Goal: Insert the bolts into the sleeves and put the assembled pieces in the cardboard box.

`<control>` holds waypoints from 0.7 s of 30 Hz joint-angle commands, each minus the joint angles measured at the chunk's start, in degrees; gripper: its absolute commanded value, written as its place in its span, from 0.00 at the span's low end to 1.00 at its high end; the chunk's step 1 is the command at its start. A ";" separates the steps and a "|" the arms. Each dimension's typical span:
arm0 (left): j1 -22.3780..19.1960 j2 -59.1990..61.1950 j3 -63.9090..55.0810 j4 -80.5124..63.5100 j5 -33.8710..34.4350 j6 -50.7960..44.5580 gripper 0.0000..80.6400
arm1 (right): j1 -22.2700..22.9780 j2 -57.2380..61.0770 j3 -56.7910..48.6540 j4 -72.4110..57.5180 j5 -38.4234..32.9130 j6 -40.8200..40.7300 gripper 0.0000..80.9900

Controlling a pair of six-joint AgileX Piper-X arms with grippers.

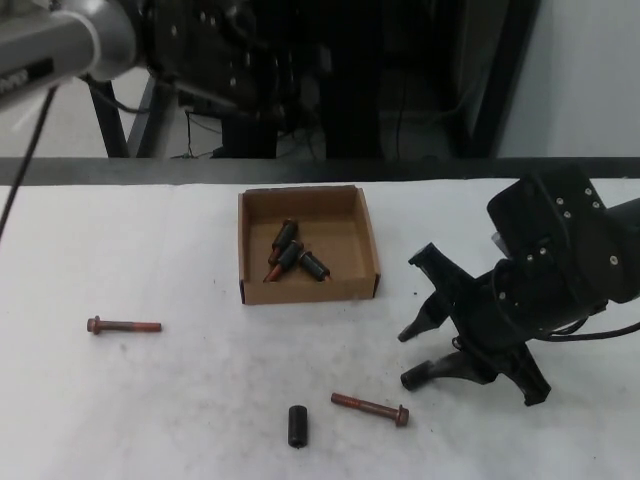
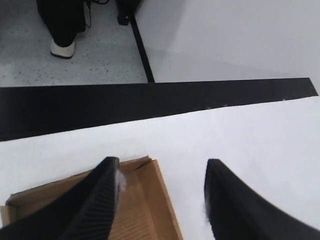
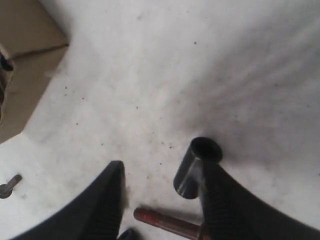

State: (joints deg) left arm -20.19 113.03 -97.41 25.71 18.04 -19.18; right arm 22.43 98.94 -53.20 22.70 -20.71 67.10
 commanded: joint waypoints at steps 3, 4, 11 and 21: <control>-0.64 -3.47 -0.82 -0.24 0.53 -0.13 0.61 | -0.25 0.15 -0.63 1.40 0.05 0.94 0.55; -0.64 -3.76 -0.82 -0.24 0.53 -0.13 0.61 | -0.25 0.15 -0.63 1.95 0.05 0.91 0.55; -0.64 -5.20 -0.82 2.90 0.53 -0.13 0.61 | -0.09 0.15 -1.56 8.16 0.09 -0.79 0.55; -1.13 -8.13 -0.67 5.29 0.53 0.13 0.61 | 0.75 0.15 -1.66 9.07 5.07 0.55 0.55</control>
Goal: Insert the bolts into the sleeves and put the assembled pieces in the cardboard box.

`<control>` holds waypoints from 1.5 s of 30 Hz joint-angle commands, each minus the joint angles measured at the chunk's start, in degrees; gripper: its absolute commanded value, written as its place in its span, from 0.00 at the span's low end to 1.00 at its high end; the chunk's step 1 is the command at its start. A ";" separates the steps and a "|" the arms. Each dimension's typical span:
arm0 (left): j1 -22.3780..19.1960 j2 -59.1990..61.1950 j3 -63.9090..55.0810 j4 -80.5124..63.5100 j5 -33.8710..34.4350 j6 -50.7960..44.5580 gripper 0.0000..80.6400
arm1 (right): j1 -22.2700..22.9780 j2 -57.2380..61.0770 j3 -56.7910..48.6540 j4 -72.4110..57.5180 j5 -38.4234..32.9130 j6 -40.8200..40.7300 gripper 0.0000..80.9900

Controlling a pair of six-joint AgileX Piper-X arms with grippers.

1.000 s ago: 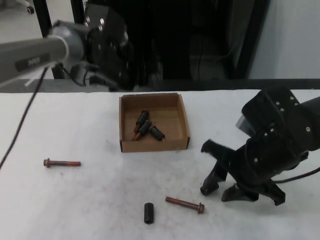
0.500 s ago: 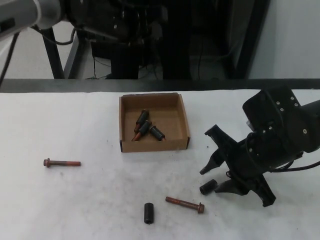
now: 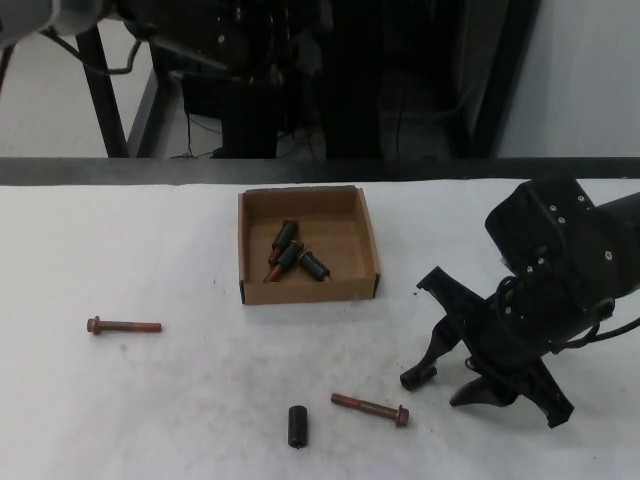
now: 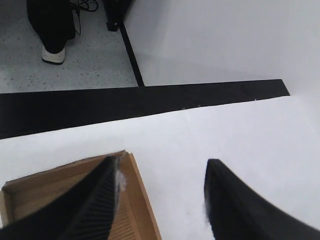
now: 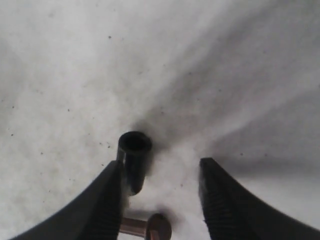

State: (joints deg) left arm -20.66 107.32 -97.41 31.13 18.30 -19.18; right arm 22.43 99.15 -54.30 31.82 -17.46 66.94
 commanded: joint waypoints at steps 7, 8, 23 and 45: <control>-2.13 -4.31 -0.32 -0.03 0.26 0.26 0.61 | 4.46 2.74 -1.64 -4.58 1.27 5.07 0.55; -2.21 -4.32 -0.32 -0.03 0.26 0.26 0.61 | 4.76 3.10 -2.11 -4.46 1.28 5.07 0.55; -2.16 -5.93 -0.32 0.36 1.56 0.26 0.61 | 4.98 3.79 -4.59 -1.46 9.47 0.82 0.47; -3.26 -14.27 7.28 -5.65 -2.77 2.42 0.61 | 6.14 4.34 -4.59 1.05 12.75 -4.35 0.47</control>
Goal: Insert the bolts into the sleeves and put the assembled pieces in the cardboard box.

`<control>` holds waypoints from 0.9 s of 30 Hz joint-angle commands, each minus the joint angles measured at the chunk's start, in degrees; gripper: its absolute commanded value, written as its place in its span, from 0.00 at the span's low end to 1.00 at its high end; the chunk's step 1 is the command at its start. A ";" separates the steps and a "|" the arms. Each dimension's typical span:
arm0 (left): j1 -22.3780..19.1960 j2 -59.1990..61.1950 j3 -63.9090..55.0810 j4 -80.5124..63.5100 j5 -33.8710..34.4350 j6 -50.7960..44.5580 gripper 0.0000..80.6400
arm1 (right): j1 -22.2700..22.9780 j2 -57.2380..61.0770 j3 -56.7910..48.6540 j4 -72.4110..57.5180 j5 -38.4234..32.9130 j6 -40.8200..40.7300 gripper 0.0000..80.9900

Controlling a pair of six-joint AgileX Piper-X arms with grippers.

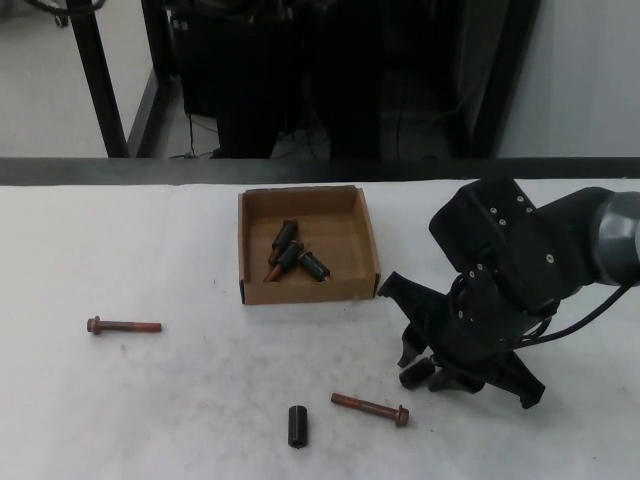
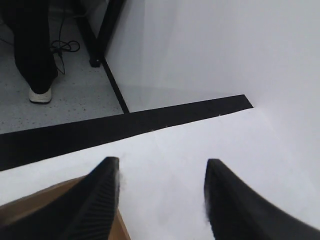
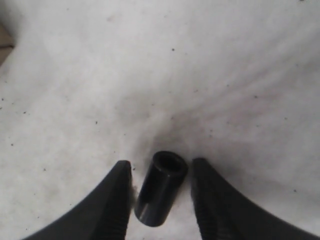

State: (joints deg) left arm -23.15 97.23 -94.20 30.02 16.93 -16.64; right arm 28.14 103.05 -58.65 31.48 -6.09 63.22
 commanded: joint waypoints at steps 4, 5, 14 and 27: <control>-1.88 -9.77 13.52 -8.62 -3.38 -1.00 0.61 | 0.41 0.43 -0.25 1.40 2.10 -0.63 0.47; -2.33 -11.35 16.33 -9.55 -3.83 -1.00 0.61 | 0.41 0.43 -0.25 1.40 2.25 -0.63 0.47; -9.99 -25.88 41.57 -18.73 -13.10 -1.73 0.61 | 0.41 0.43 -0.25 1.40 3.77 -0.63 0.47; -14.18 -36.28 56.87 -18.82 -16.93 -6.08 0.61 | 1.94 0.43 -0.25 1.74 4.34 -0.63 0.00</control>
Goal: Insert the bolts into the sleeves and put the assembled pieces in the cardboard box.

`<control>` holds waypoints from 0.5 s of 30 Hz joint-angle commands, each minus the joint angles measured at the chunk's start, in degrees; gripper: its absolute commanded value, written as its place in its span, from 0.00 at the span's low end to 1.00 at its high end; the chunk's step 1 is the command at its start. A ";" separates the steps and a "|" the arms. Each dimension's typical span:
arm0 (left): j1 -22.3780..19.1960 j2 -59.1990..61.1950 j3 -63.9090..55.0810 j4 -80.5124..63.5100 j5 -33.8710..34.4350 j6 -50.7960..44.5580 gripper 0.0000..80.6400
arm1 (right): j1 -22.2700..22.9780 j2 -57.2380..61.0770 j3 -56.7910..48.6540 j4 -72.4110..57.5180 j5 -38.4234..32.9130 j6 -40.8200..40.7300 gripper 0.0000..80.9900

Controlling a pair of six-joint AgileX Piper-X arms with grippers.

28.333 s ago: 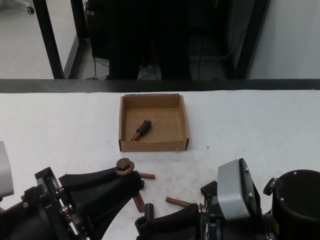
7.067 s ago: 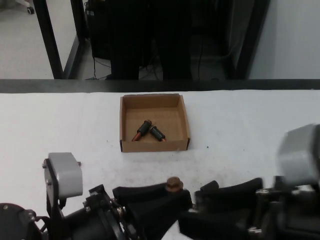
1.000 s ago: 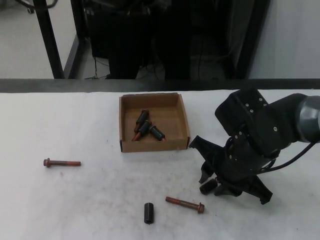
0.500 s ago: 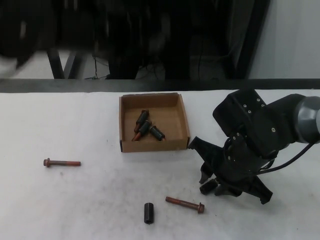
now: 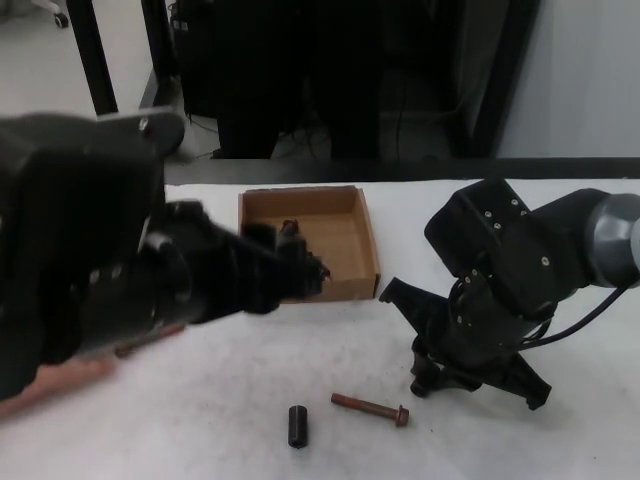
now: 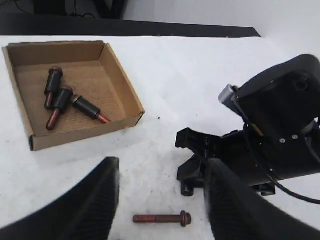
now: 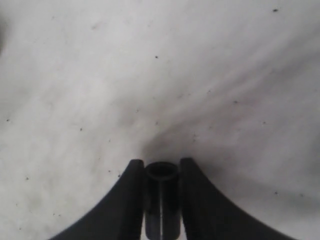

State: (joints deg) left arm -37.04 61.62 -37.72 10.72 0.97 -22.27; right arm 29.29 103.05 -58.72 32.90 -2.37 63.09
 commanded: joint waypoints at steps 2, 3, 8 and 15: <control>-0.30 -0.68 0.39 2.80 -0.97 -0.43 0.61 | 0.88 0.43 -0.18 0.32 0.62 -2.31 0.00; -0.30 -0.68 0.39 4.09 -0.18 -0.17 0.61 | 1.03 0.43 -0.18 0.32 0.62 -3.83 0.00; -0.30 -0.68 0.39 10.01 3.86 7.01 0.61 | 1.49 -0.26 -0.18 0.72 -0.81 -10.82 0.00; -0.17 -0.50 -0.33 16.02 4.57 21.24 0.51 | 3.07 -4.93 -0.18 0.70 4.66 -17.20 0.00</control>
State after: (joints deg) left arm -37.04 61.48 -37.46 25.41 5.25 -4.85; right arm 31.81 100.36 -58.60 33.70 0.61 48.03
